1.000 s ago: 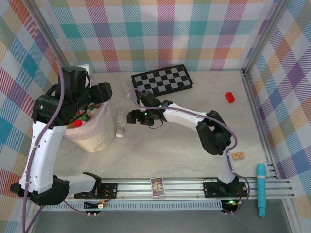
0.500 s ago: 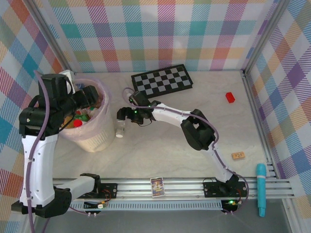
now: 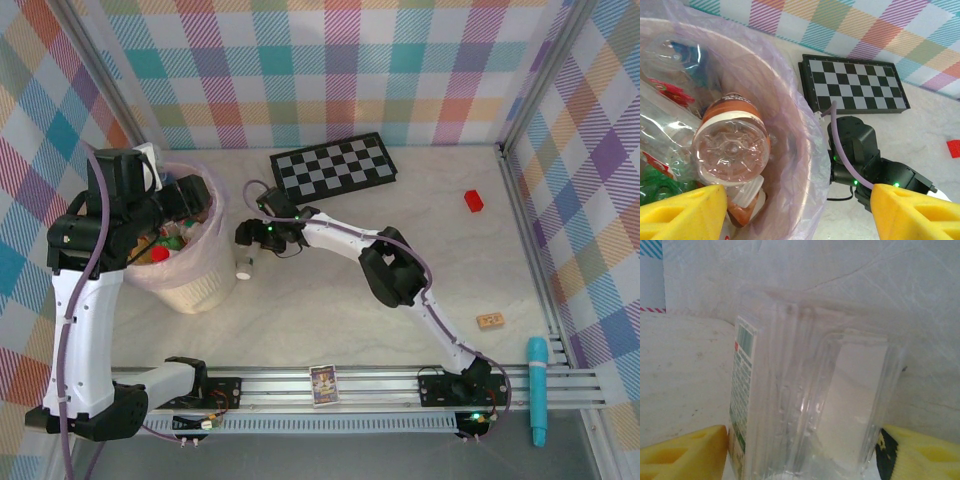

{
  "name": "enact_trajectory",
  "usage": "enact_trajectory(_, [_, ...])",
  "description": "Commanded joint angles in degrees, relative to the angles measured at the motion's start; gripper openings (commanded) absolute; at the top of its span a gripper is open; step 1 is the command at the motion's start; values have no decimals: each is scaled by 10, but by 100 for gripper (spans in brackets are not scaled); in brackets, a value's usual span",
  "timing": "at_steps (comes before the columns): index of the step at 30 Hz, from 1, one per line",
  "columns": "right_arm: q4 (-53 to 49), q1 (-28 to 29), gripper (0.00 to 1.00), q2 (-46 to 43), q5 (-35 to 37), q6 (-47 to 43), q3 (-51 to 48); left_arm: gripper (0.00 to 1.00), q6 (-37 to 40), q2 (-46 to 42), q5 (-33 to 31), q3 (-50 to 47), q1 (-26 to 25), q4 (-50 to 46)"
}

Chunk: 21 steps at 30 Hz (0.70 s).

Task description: Put the plastic bottles in the bin

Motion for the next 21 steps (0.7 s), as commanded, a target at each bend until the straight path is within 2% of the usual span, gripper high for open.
enact_trajectory(1, [-46,-13,69,11,13,-5,-8,75,-6,2,24,-10,4,23])
enact_trajectory(5, [-22,-36,65,-56,1,-40,-88,74,-14,3,52,-15,4,32])
enact_trajectory(9, [28,-67,62,-170,-20,-131,-204,73,-25,-4,89,-14,1,48])
enact_trajectory(12, [61,-98,61,-252,-82,-188,-274,73,-41,-4,136,-10,-4,69])
enact_trajectory(16, [76,-132,59,-358,-170,-299,-356,72,-64,5,165,-6,-32,101])
enact_trajectory(21, [54,-135,59,-456,-213,-426,-398,74,-76,38,167,1,-87,129])
